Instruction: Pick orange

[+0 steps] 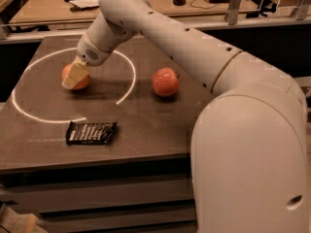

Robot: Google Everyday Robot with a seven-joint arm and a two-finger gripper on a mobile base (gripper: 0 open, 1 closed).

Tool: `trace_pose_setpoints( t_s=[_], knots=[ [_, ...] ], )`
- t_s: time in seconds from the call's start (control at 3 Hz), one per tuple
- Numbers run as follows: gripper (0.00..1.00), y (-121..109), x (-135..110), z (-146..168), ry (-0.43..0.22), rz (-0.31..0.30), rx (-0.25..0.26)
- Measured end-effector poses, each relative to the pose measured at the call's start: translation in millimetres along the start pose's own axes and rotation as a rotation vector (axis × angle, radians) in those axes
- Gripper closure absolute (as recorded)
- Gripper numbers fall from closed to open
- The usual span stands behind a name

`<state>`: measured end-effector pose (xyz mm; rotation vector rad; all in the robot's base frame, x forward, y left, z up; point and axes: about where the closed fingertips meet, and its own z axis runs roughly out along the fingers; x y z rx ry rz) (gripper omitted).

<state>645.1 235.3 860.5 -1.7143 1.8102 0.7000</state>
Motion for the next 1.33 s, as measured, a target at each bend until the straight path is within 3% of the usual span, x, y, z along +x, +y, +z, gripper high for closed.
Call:
trace_pose_setpoints(
  t_s=[0.33, 0.67, 1.0, 1.33],
  knots=[
    [0.80, 5, -3, -2, -0.004, -0.005, -0.023],
    [1.00, -1, -7, -21, -0.075, -0.004, 0.003],
    [1.00, -13, -14, -63, -0.118, -0.030, 0.084],
    [1.00, -14, -15, -68, -0.123, -0.033, 0.094]
  ],
)
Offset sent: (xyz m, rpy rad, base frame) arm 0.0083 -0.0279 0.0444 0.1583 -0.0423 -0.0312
